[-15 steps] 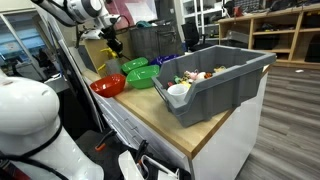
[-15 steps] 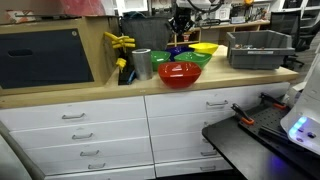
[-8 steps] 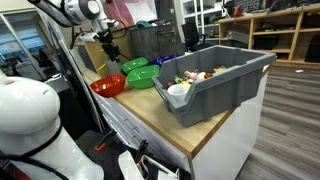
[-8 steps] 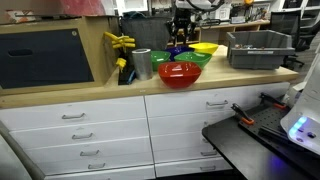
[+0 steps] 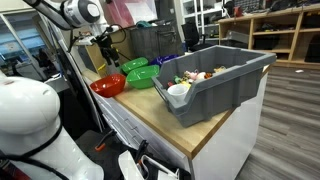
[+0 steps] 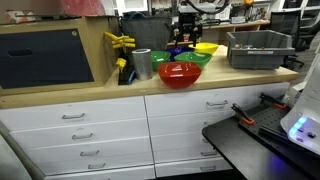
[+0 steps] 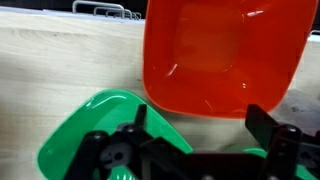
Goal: Put the red bowl in the left green bowl
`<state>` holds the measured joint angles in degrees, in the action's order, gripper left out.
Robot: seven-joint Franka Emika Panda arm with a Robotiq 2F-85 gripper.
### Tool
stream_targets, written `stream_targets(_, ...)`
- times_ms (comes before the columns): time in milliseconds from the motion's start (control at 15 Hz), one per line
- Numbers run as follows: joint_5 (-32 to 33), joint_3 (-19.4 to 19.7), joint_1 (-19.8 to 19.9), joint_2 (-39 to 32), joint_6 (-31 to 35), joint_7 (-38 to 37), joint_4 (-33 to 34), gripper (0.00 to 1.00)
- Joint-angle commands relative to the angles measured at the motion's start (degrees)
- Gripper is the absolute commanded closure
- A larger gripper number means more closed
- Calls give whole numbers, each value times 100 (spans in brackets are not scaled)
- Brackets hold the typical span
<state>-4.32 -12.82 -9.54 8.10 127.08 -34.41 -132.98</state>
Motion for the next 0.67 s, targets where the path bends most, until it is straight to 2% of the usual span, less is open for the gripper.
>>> stream_targets(0, 123, -46, 15, 218, -16, -209, -384, 0)
stream_targets(600, 814, -57, 86, 267, 90, -198, -1076, 0)
